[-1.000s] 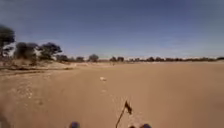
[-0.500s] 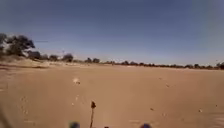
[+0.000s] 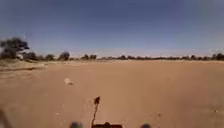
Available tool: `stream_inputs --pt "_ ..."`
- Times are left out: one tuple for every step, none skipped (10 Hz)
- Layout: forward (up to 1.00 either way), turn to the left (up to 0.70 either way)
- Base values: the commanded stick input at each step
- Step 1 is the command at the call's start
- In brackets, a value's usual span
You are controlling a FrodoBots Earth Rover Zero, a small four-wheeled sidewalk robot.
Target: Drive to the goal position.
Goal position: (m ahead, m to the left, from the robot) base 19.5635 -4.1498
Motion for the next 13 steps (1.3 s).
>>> stream_inputs --pt "0.7 0.0" --pt "0.7 0.0" --pt "0.7 0.0" --pt "0.7 0.0" --pt "0.7 0.0" --pt "0.7 0.0" --pt "0.7 0.0" --pt "0.7 0.0" --pt "0.7 0.0" --pt "0.7 0.0" --pt "0.7 0.0" --pt "0.7 0.0" --pt "0.7 0.0"
